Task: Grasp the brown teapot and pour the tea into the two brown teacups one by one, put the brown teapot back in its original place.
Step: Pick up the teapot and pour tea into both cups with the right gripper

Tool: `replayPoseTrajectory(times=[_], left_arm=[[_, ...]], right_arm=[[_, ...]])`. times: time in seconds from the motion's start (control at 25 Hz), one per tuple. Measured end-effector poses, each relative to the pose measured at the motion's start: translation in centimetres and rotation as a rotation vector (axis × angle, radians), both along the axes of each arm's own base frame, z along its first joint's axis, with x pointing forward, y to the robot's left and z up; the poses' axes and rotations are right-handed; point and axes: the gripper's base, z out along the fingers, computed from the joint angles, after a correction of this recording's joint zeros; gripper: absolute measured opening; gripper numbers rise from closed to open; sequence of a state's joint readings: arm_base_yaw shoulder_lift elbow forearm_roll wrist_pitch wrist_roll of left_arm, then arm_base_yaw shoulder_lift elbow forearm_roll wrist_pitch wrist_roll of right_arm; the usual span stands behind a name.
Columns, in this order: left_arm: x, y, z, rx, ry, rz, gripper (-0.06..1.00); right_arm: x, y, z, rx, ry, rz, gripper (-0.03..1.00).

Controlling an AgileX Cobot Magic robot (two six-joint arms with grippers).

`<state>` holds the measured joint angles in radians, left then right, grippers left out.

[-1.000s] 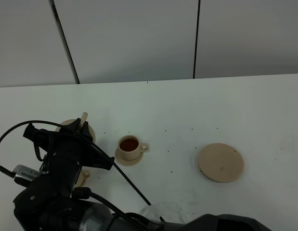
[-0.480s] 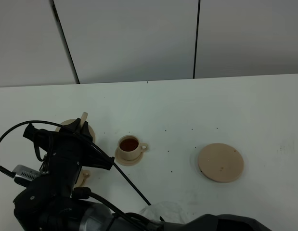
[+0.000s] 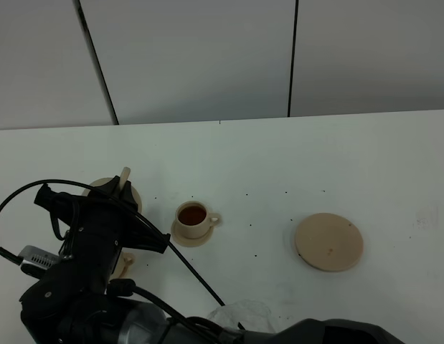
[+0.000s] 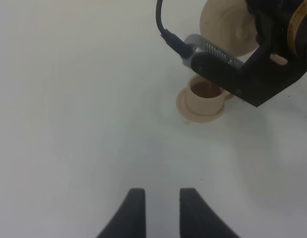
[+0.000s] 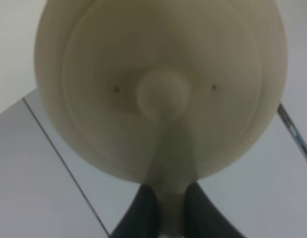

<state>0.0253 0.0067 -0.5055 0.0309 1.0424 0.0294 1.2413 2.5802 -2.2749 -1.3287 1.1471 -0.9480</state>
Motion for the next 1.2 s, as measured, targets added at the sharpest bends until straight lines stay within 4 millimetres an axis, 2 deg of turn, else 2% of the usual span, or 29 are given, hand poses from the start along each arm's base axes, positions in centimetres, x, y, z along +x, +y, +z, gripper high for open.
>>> replayPoseTrajectory(times=[0.96,1.2], left_arm=[[0.0,0.0,0.0,0.001,0.0,0.0,0.24],[0.0,0.0,0.0,0.001,0.0,0.0,0.24]], right_arm=[[-0.18,0.45,-0.41,0.033,0.05,0.041,0.09],[0.69,-0.07,-0.71,0.05,0.087,0.014,0.09]])
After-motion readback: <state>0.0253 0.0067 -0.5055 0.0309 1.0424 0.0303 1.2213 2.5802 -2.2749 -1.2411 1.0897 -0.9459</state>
